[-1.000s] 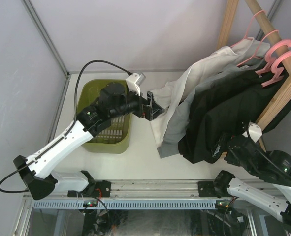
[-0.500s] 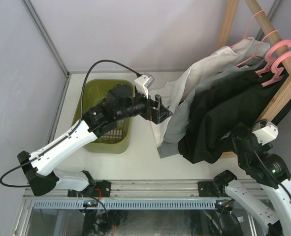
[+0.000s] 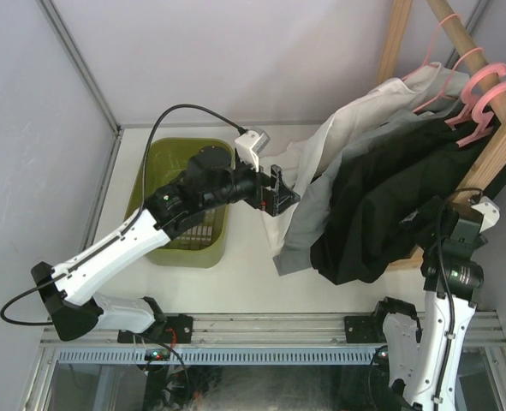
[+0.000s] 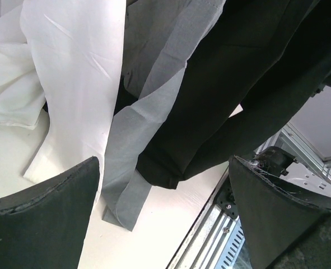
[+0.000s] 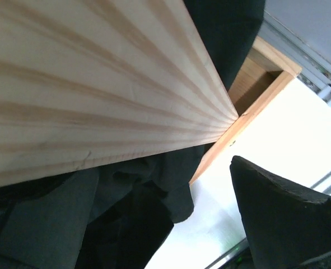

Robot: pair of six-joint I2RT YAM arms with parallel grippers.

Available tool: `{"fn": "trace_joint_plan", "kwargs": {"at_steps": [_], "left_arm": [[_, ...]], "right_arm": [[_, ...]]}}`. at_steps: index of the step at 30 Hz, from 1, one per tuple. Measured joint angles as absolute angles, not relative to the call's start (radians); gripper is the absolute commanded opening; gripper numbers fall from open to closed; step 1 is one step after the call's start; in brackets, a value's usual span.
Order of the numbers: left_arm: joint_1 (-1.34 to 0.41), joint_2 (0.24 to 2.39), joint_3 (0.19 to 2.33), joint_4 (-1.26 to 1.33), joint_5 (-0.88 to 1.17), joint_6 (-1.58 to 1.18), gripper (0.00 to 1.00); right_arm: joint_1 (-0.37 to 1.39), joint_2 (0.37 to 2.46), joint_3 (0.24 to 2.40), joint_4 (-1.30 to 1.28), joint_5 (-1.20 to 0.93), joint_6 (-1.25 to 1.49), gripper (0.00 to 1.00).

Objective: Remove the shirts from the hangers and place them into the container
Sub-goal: Move the clothesline to the corner of the board.

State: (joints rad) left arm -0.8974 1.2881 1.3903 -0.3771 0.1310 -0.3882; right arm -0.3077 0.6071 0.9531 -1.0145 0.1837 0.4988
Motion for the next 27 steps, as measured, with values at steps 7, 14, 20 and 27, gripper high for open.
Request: {"fn": "trace_joint_plan", "kwargs": {"at_steps": [7,14,20,27], "left_arm": [[-0.899,1.317,1.401,-0.378,0.134,-0.388,1.0],[-0.903,1.334,1.409,-0.376,0.136,-0.388,1.0],[-0.915,1.38,1.474,-0.36,0.15,-0.378,0.98],[-0.975,1.461,1.61,-0.27,0.172,-0.342,0.95]], "right_arm": [[-0.328,0.717,0.953,-0.892,0.048,0.418,1.0],[-0.346,0.772,0.981,-0.862,0.038,0.4,1.0],[-0.346,0.69,0.981,-0.867,-0.007,0.389,1.0],[-0.346,0.561,0.981,-0.934,-0.065,0.411,1.0]]}}
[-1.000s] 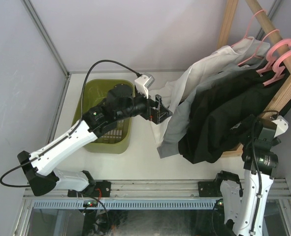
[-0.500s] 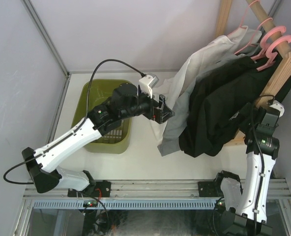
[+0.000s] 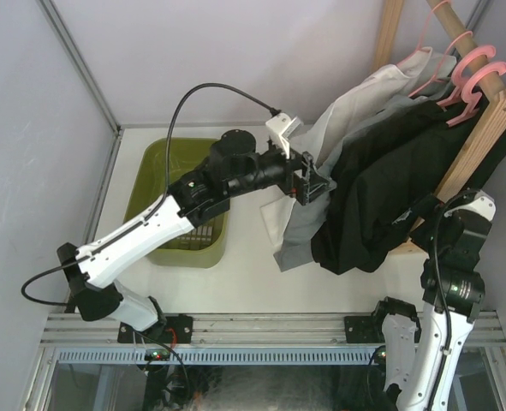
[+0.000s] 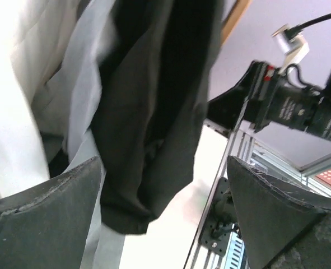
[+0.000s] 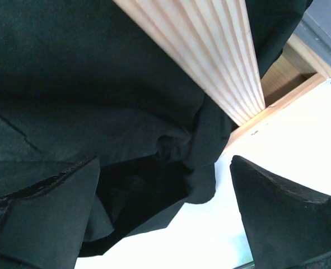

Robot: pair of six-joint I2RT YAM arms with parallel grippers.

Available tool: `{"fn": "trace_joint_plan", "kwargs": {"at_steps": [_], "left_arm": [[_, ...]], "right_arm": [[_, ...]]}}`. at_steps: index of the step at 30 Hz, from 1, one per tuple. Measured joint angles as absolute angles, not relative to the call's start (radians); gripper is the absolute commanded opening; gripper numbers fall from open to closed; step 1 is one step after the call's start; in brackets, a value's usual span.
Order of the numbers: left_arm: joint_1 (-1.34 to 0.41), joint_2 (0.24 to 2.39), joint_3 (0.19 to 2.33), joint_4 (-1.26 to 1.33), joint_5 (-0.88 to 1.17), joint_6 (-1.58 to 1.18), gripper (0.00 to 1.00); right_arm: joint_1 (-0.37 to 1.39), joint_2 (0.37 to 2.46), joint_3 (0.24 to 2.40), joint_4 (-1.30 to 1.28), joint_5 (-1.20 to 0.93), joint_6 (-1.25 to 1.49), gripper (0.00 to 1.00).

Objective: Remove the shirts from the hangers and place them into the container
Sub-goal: Move the clothesline to the corner of the board, then pick up the hanger from the clothesline.

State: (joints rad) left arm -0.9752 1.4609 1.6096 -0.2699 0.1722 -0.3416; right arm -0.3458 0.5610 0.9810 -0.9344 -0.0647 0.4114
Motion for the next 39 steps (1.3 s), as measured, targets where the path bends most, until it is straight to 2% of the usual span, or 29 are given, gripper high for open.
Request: {"fn": "trace_joint_plan", "kwargs": {"at_steps": [4,10,17,20,24,27,28,36,38,39], "left_arm": [[-1.018,1.526,1.703,-0.238,0.196,-0.309,0.91],[-1.073,1.628,1.807,-0.186,0.228,-0.278,0.75],[-1.102,1.746,1.898,-0.165,0.249,-0.277,0.7],[-1.104,1.798,1.94,-0.168,0.248,-0.277,0.65],[-1.104,1.868,2.007,-0.195,0.243,-0.276,0.52],[-1.104,1.896,2.032,-0.215,0.234,-0.276,0.34],[-1.104,1.901,2.038,-0.223,0.23,-0.274,0.33],[-1.103,1.96,2.165,-0.265,0.213,-0.27,0.42],[-1.103,1.997,2.236,-0.281,0.214,-0.272,0.4],[-1.103,2.012,2.263,-0.287,0.215,-0.276,0.36]], "right_arm": [[-0.345,0.53,0.981,-0.967,-0.081,0.425,1.0],[-0.335,0.519,0.981,-1.008,-0.097,0.437,1.0],[-0.316,0.488,0.981,-1.034,-0.119,0.454,1.0],[-0.31,0.479,0.981,-1.042,-0.13,0.46,1.0],[-0.3,0.476,0.981,-1.047,-0.141,0.461,1.0],[-0.289,0.475,0.981,-1.053,-0.141,0.461,1.0],[-0.284,0.474,0.981,-1.056,-0.14,0.46,1.0],[-0.253,0.472,0.997,-1.071,-0.133,0.45,1.0],[-0.249,0.472,1.002,-1.073,-0.133,0.447,1.0],[-0.247,0.472,1.003,-1.073,-0.133,0.445,1.0]]}}
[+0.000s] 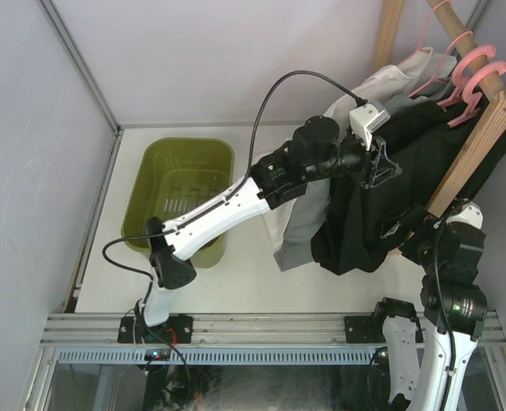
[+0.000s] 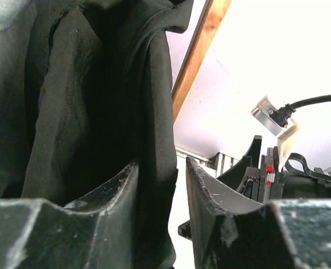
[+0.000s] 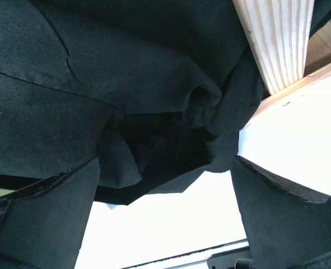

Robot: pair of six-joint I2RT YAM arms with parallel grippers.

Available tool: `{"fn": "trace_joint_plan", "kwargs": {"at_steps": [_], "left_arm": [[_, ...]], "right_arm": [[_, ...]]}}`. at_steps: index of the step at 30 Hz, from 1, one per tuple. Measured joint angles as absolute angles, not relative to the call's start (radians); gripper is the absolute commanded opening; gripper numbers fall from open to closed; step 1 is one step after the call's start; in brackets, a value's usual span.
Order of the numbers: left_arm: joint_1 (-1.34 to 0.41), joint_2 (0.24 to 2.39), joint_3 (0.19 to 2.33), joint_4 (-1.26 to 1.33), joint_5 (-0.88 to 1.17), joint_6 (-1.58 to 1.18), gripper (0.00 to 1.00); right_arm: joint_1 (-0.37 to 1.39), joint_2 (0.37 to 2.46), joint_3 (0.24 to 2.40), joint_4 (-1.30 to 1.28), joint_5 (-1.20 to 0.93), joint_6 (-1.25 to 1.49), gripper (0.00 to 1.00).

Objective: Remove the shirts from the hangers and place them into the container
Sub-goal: Pick up the hanger from the clothesline.

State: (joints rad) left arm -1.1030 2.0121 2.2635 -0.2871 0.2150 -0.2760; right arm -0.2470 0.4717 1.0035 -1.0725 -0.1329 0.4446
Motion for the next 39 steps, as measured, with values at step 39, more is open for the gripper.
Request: {"fn": "trace_joint_plan", "kwargs": {"at_steps": [39], "left_arm": [[-0.881,2.14,2.475,-0.332,0.206,-0.119,0.0]], "right_arm": [[-0.234,0.472,1.032,-1.105,-0.115,0.418,1.0]]}}
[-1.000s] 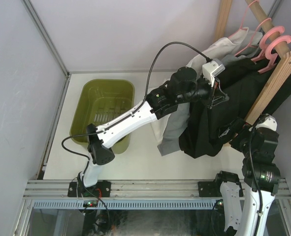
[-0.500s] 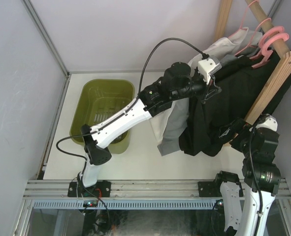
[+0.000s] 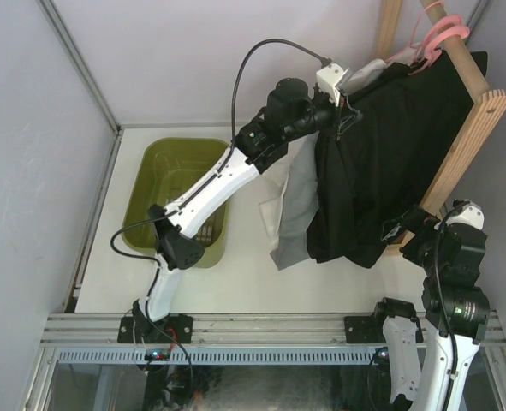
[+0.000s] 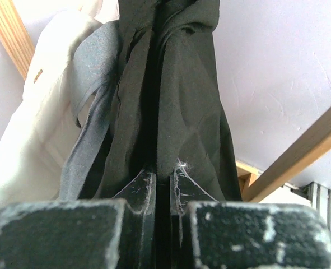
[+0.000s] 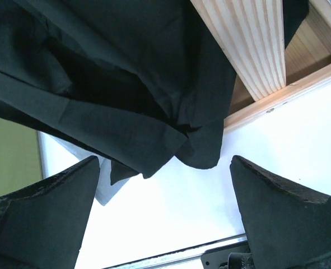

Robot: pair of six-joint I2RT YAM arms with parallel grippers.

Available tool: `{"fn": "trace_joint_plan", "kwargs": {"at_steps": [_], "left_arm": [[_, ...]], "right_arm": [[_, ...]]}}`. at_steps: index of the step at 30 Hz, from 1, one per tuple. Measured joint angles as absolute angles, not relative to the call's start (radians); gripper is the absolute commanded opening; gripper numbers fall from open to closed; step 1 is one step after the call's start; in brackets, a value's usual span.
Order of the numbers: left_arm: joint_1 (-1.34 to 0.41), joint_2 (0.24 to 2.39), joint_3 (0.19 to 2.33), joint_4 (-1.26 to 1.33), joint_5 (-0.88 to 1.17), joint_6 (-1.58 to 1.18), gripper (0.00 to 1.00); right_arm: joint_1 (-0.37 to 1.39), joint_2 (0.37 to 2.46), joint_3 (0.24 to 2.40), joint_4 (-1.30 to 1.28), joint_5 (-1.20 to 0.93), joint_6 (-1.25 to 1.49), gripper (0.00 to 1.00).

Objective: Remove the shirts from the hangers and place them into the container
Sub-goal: Pick up the hanger from the clothesline.

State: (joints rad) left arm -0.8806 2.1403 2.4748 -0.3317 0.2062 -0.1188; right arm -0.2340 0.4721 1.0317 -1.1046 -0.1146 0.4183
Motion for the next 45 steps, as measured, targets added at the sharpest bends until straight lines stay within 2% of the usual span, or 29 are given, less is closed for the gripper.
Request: {"fn": "trace_joint_plan", "kwargs": {"at_steps": [8,20,29,32,37,45], "left_arm": [[-0.838,2.191,2.482,-0.228,0.314,-0.237,0.0],[-0.847,2.084,2.365,-0.134,0.353,-0.271,0.0],[-0.846,1.839,2.057,-0.074,0.398,-0.277,0.0],[-0.847,1.715,1.866,-0.042,0.415,-0.276,0.0],[-0.849,1.515,1.581,-0.007,0.416,-0.273,0.0],[-0.849,1.293,1.402,-0.03,0.308,-0.241,0.0]], "right_arm": [[-0.234,0.472,1.043,-1.108,-0.119,0.419,1.0],[-0.234,0.472,1.043,-1.114,-0.131,0.418,1.0],[-0.234,0.472,1.043,-1.12,-0.135,0.418,1.0],[-0.234,0.473,1.059,-1.121,-0.151,0.418,1.0],[-0.225,0.474,1.12,-1.098,-0.247,0.408,1.0],[-0.205,0.479,1.227,-1.0,-0.467,0.407,0.97]]}}
